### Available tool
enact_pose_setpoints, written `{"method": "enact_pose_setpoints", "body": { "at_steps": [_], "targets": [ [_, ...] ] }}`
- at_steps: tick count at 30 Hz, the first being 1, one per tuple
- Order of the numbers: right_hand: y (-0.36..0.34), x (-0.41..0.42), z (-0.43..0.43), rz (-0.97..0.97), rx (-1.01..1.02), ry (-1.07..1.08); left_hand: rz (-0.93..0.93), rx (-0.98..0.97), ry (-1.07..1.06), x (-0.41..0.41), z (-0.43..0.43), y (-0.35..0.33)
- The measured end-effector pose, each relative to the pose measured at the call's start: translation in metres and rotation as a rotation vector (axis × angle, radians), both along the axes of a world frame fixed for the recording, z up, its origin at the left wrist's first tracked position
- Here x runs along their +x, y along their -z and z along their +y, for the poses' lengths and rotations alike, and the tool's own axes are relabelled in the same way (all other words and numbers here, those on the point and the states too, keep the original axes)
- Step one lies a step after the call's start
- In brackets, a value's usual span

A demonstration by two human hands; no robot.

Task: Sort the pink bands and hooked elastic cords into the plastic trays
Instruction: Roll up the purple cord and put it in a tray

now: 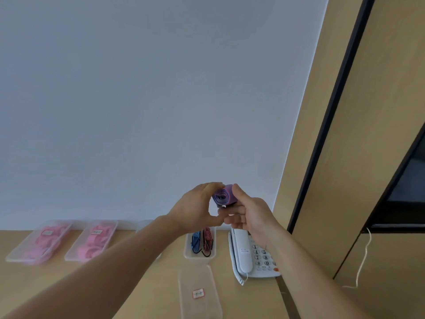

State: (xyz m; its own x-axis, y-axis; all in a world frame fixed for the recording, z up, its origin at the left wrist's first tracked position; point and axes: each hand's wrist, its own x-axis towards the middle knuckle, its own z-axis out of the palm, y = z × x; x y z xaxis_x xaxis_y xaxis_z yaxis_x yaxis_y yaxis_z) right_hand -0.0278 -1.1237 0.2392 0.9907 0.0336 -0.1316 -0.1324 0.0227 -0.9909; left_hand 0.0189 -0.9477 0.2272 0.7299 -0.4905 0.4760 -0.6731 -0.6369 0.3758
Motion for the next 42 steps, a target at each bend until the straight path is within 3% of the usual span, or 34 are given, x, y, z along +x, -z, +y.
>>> {"method": "enact_pose_setpoints", "body": {
  "at_steps": [5,8,13,16,20,23,28,31,35,39,42],
  "targets": [
    [0.002,0.002,0.000,-0.056,-0.202,-0.053,0.188,-0.093,-0.176,-0.004,-0.009,0.004],
    [0.009,0.007,0.002,-0.131,-0.302,-0.054,0.406,-0.362,-0.260,-0.002,-0.004,0.012],
    [0.034,0.028,0.023,-0.428,-0.716,0.052,0.914,-0.929,-0.247,0.010,0.011,0.025],
    [0.048,0.044,0.037,-0.445,-0.822,0.029,1.107,-0.960,-0.144,0.026,0.025,0.037],
    [0.066,0.075,0.055,-0.322,-0.915,-0.040,1.317,-0.964,-0.088,0.051,0.042,0.066],
    [0.088,0.096,0.066,-0.258,-0.997,-0.070,1.376,-0.833,-0.159,0.076,0.056,0.089],
    [0.124,0.119,0.072,-0.145,-0.967,-0.074,1.331,-0.399,-0.236,0.117,0.071,0.121],
    [0.143,0.128,0.065,-0.065,-0.951,-0.087,1.230,-0.182,-0.243,0.132,0.068,0.139],
    [0.167,0.143,0.056,-0.007,-0.953,-0.131,1.110,-0.209,-0.161,0.137,0.058,0.166],
    [0.189,0.153,0.044,0.030,-0.908,-0.204,0.860,0.068,-0.058,0.135,0.052,0.188],
    [0.202,0.162,0.034,0.054,-0.890,-0.271,0.766,0.252,-0.118,0.134,0.051,0.197]
  ]
}}
